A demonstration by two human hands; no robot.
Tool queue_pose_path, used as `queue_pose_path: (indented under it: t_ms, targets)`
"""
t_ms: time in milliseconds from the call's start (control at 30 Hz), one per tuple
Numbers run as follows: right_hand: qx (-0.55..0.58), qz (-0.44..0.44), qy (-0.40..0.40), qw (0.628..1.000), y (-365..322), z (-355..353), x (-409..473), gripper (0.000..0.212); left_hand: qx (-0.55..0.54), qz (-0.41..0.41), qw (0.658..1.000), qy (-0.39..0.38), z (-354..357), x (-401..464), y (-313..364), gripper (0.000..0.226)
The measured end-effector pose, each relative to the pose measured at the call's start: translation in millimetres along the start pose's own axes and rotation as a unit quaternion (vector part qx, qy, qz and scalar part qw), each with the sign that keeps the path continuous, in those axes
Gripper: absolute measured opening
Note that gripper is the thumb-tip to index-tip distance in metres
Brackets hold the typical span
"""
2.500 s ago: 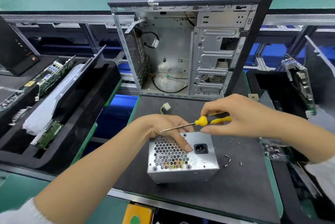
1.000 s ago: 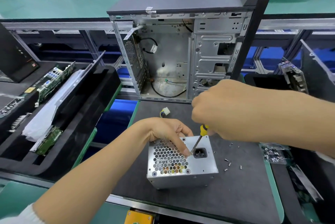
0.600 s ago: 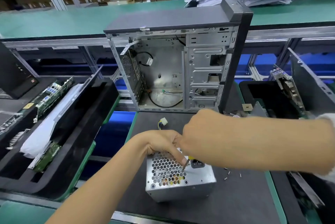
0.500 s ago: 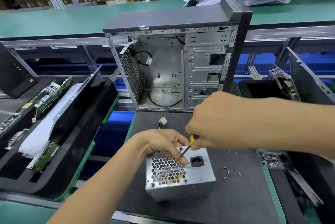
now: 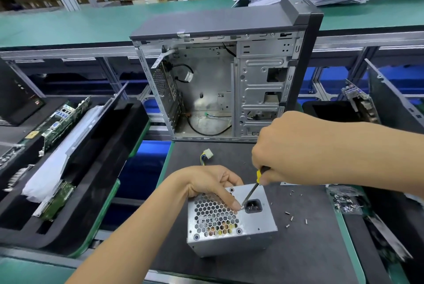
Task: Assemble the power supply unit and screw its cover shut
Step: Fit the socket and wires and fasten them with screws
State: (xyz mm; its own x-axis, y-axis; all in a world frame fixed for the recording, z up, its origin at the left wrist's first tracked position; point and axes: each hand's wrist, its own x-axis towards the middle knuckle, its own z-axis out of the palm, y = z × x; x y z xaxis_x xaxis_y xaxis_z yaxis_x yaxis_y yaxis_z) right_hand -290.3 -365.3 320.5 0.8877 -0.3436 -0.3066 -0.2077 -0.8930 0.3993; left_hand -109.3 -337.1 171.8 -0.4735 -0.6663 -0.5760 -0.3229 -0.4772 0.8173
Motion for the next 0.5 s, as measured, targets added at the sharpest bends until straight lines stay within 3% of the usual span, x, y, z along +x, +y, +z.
queue_pose_path:
  t_ms: [267,400,500]
  targets:
    - [-0.001,-0.004,-0.014,1.0,-1.3,5.5,3.9,0.035,-0.006,-0.006,1.0,-0.007,-1.6,0.9,-2.6,0.024]
    - [-0.011,-0.02,0.001,1.0,-5.1,5.4,4.6,0.046,-0.01,-0.014,1.0,-0.004,-1.9,2.1,-3.6,0.028]
    - [0.003,-0.04,-0.012,0.999,-8.7,0.8,4.7,0.022,0.007,-0.018,1.0,0.015,-0.9,2.0,-3.8,0.036]
